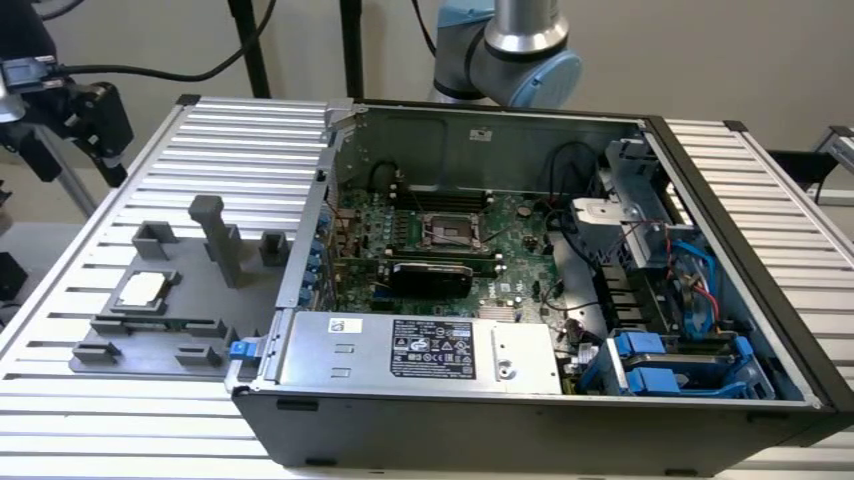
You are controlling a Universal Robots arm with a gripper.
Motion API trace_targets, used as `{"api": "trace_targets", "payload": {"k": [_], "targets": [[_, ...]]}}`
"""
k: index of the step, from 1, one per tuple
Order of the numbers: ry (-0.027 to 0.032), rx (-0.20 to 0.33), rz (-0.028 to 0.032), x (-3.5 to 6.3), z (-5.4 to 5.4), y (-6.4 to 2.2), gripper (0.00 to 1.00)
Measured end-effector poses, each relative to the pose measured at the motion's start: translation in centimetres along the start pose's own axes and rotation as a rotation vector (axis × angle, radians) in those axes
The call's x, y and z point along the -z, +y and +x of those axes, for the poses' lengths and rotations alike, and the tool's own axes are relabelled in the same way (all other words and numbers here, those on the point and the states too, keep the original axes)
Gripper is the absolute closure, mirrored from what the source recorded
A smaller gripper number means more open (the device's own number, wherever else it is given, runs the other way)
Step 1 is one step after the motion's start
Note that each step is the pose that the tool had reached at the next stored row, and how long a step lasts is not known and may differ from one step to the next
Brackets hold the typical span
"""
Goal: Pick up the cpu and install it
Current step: 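Pick up the cpu and move it towards the insertion slot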
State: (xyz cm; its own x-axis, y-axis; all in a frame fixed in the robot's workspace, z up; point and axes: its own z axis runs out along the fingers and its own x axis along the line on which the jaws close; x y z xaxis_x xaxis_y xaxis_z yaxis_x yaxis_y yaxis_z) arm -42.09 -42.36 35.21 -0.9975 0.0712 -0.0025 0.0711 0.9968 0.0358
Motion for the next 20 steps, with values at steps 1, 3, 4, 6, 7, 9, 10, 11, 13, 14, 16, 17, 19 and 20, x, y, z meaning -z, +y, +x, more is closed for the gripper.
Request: {"api": "trace_targets", "payload": {"k": [1,3,4,6,7,9,10,11,13,14,16,17,19,20], "targets": [[-0.0001,0.0,-0.0001,-0.18,0.0,-0.03,0.29],[0.0,0.0,0.0,-0.53,0.0,-0.11,0.29],[-0.0001,0.0,-0.0001,-0.72,0.0,-0.15,0.29],[-0.0001,0.0,-0.0001,-1.08,0.0,-0.25,0.29],[0.0,0.0,0.0,-1.25,0.0,-0.3,0.29],[0.0,0.0,0.0,-1.62,0.0,-0.41,0.29],[-0.0001,0.0,-0.0001,-1.8,0.0,-0.46,0.29],[-0.0001,0.0,-0.0001,-1.98,0.0,-0.51,0.29],[-0.0001,0.0,-0.0001,-2.34,0.1,-0.61,0.29],[-0.0001,0.0,-0.0001,-2.52,0.1,-0.66,0.29],[-0.0001,0.0,-0.0001,-2.88,0.1,-0.77,0.29],[0.0,0.0,-0.0001,-3.06,0.1,-0.83,0.29],[0.0,0.0,0.0,-3.42,0.1,-0.93,0.29],[-0.0001,0.0,-0.0001,-3.6,0.1,-0.99,0.29]]}}
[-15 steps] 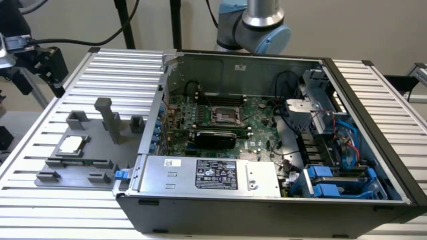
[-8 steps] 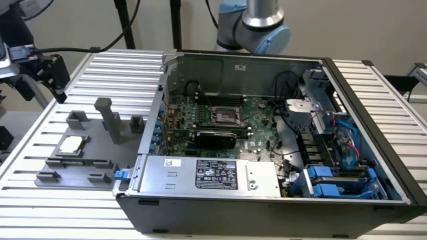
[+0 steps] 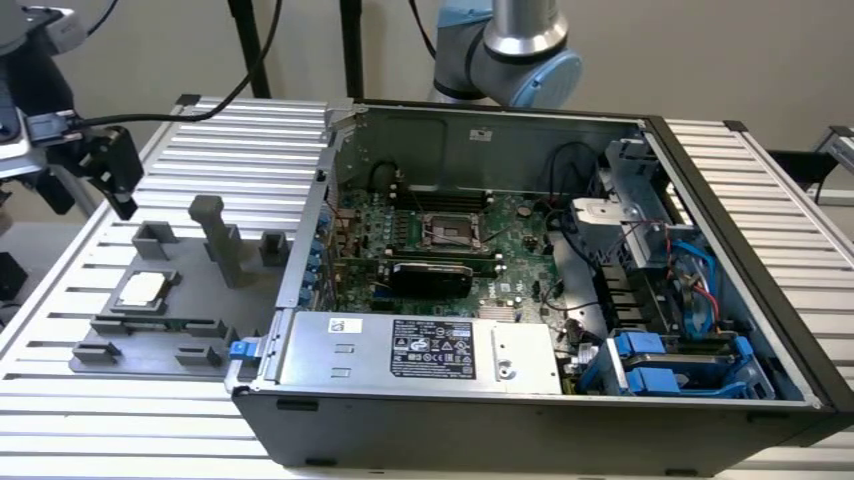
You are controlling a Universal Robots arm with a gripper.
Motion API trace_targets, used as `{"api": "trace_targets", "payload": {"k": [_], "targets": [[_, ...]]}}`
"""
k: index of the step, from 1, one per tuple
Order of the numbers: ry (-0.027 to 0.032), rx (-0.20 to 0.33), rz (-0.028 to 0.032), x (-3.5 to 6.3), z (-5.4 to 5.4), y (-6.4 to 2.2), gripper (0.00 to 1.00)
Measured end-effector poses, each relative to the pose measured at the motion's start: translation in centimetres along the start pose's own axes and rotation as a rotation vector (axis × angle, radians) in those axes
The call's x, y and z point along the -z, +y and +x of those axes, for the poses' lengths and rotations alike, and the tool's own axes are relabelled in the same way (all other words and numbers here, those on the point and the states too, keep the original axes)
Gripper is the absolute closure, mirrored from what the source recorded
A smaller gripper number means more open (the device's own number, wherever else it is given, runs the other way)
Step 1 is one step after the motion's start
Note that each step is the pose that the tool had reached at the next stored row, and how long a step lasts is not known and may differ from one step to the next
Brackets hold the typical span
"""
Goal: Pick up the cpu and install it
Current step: 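Pick up the cpu and move it towards the insertion slot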
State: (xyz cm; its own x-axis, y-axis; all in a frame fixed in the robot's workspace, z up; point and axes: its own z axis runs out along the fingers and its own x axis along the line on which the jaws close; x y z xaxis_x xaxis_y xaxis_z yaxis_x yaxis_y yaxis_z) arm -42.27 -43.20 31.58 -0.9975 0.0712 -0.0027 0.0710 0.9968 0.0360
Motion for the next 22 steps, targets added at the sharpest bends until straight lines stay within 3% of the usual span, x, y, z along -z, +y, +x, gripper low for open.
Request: {"api": "trace_targets", "payload": {"k": [22], "targets": [[0.0,0.0,0.0,-3.99,0.1,-0.72,0.29]]}}
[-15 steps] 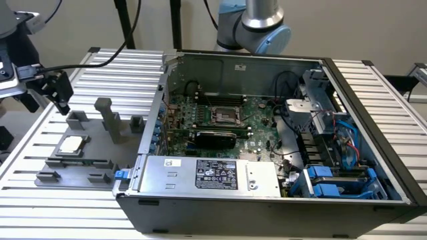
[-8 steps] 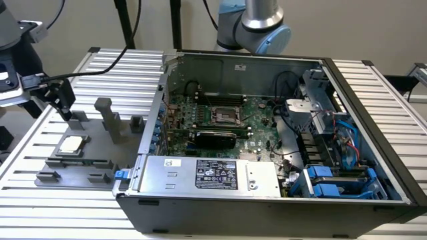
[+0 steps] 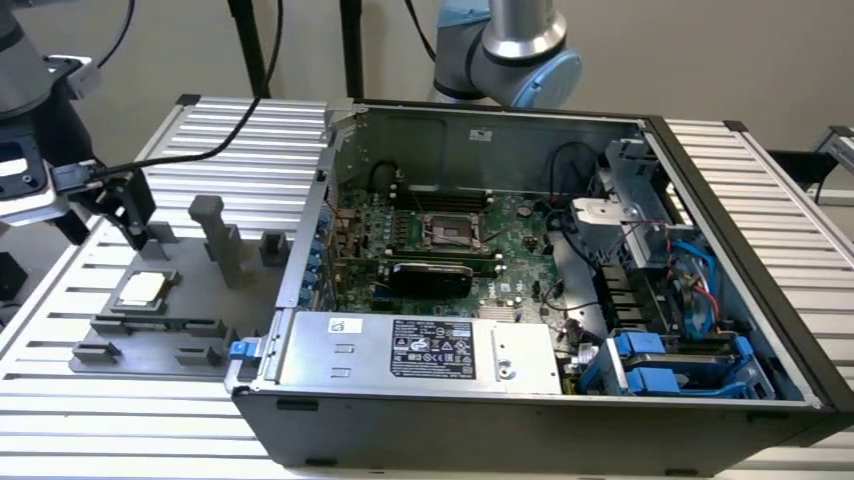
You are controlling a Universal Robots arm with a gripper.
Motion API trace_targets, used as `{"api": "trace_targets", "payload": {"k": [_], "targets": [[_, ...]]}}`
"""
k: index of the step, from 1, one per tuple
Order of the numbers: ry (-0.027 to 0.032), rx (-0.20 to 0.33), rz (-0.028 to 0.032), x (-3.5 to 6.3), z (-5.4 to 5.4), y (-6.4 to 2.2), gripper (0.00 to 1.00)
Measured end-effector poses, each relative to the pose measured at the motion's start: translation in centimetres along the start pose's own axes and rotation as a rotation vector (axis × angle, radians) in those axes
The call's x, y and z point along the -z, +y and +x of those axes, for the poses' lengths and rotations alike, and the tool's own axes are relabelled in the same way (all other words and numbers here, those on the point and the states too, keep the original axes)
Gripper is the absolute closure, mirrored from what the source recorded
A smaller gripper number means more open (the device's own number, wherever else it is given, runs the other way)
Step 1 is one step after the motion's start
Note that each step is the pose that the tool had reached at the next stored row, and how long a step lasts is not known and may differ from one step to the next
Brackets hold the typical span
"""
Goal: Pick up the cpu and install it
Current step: 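Pick up the cpu and move it towards the insertion slot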
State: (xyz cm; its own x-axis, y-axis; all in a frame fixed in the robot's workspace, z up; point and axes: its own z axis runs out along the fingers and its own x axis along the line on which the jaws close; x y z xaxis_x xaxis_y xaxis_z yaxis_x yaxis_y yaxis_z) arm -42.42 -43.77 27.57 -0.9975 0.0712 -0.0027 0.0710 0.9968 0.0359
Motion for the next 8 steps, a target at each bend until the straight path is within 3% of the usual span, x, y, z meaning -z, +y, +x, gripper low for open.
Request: {"api": "trace_targets", "payload": {"k": [8], "targets": [[0.0,0.0,0.0,-1.45,0.0,-0.05,0.29]]}}
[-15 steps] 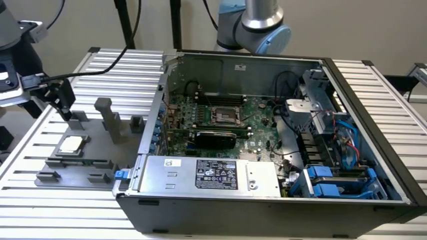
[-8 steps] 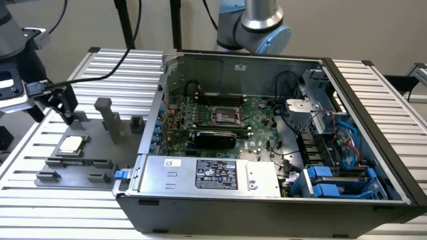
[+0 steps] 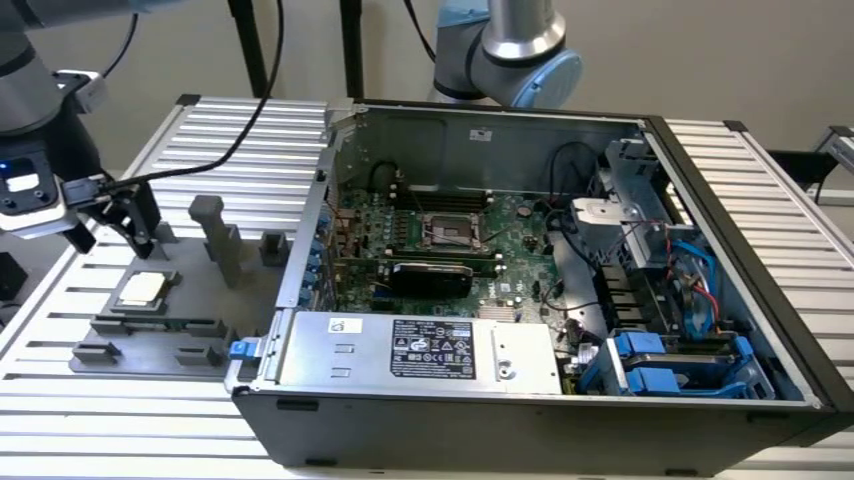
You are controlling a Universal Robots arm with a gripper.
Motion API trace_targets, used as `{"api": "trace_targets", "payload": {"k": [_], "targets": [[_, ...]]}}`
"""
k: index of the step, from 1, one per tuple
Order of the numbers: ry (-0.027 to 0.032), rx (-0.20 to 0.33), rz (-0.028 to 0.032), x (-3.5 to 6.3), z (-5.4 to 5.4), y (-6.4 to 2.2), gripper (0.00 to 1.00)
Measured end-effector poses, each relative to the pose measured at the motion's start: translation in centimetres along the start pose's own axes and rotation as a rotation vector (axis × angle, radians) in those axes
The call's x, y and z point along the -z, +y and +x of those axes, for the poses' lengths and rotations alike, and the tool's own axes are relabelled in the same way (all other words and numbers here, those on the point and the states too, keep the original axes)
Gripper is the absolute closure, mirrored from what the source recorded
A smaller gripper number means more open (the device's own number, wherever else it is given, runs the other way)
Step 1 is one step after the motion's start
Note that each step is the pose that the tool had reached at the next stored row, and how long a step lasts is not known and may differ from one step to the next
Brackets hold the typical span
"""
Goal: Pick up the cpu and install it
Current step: 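Pick up the cpu and move it towards the insertion slot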
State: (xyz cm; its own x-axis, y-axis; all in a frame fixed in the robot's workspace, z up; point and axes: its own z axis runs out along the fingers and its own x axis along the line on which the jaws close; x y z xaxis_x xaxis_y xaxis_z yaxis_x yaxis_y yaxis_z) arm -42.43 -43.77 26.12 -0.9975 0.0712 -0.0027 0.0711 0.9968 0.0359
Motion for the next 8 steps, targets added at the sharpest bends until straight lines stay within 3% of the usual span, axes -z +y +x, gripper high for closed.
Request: {"api": "trace_targets", "payload": {"k": [8], "targets": [[0.0001,0.0,0.0001,-1.45,0.0,-0.05,0.29]]}}
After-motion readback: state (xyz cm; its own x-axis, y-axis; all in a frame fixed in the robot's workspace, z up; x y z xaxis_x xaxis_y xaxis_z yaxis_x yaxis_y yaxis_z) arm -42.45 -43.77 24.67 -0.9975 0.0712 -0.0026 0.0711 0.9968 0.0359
